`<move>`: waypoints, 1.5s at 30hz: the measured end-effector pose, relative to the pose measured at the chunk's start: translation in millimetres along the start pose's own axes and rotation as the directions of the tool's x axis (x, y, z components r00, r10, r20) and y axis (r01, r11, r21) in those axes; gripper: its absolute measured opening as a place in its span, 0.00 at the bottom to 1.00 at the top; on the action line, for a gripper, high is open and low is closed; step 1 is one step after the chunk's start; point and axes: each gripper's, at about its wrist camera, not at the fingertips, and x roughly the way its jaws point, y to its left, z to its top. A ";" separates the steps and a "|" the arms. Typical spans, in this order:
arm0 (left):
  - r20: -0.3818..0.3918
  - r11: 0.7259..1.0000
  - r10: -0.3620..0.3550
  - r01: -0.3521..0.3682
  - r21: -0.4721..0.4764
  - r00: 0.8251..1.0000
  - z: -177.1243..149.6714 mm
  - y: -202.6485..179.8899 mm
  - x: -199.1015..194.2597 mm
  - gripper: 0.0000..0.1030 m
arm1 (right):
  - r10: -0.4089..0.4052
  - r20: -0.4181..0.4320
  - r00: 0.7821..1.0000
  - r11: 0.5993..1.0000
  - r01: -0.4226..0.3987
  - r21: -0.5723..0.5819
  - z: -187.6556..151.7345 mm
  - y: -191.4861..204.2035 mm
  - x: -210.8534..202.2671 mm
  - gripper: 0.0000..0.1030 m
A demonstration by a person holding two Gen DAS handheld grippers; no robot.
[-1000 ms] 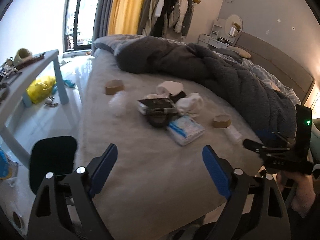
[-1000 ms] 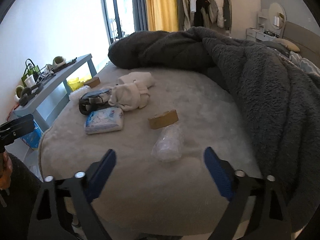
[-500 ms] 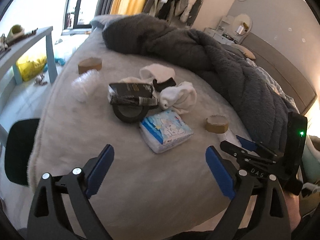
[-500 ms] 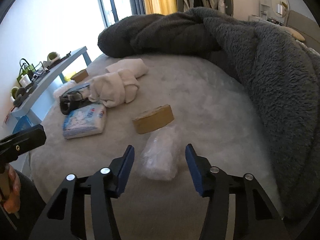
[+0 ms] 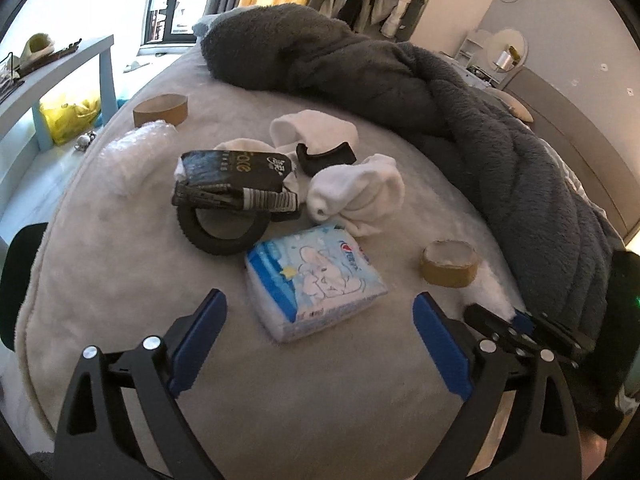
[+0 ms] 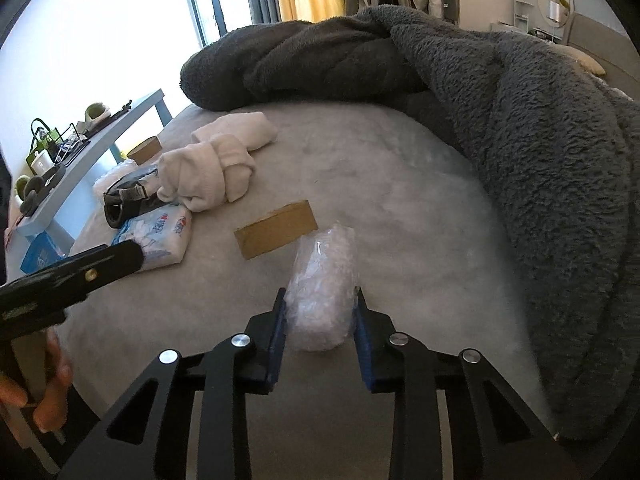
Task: Collect trash
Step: 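Grasp the bubble-wrap bag with right tool while left tool grasps the blue tissue pack, then carry both held items over the dark green trash bin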
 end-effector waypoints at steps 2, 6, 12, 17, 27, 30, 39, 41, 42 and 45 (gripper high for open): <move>0.004 1.000 0.018 -0.018 -0.001 1.000 1.0 -2.1 3.4 0.93 | -0.001 0.003 1.000 1.000 0.001 -0.003 -0.8 -1.8 -3.1 0.30; 0.010 0.998 0.067 -0.067 -0.006 0.998 1.7 -5.9 10.8 0.93 | 0.000 0.016 1.000 1.000 0.000 0.006 -2.4 -7.3 -9.9 0.30; 0.019 0.993 0.115 -0.115 -0.006 0.993 3.6 -11.7 22.0 0.93 | -0.003 0.032 0.999 1.000 0.003 0.017 -5.0 -17.1 -16.8 0.30; 0.016 0.990 0.134 -0.135 0.033 0.991 6.3 -14.6 29.0 0.89 | -0.005 0.051 0.999 0.999 0.003 0.033 -4.7 -23.3 -21.5 0.30; -0.038 0.998 0.046 -0.044 0.046 0.998 8.2 3.2 20.4 0.75 | 0.013 0.091 0.996 1.000 -0.015 0.021 10.7 -6.5 -24.2 0.30; -0.050 0.998 -0.006 0.009 0.065 0.999 8.6 7.4 11.7 0.75 | 0.030 0.108 0.994 1.000 -0.031 0.004 21.0 8.3 -24.7 0.30; 0.006 0.988 -0.075 0.073 0.134 0.997 17.4 33.5 -30.1 0.75 | 0.111 0.168 0.980 0.993 -0.100 -0.069 56.5 76.9 -29.3 0.30; 0.022 0.989 -0.070 0.067 0.135 0.997 21.2 44.3 -37.5 0.75 | 0.125 0.164 0.979 0.990 -0.112 -0.086 62.4 91.0 -25.4 0.30; 0.030 0.989 -0.065 0.061 0.133 0.997 23.2 51.5 -41.7 0.75 | 0.130 0.161 0.978 0.989 -0.116 -0.092 64.5 96.4 -23.6 0.30; 0.046 0.993 -0.047 0.042 0.112 0.998 29.7 71.1 -50.1 0.75 | 0.147 0.154 0.977 0.985 -0.130 -0.116 73.4 117.9 -18.0 0.30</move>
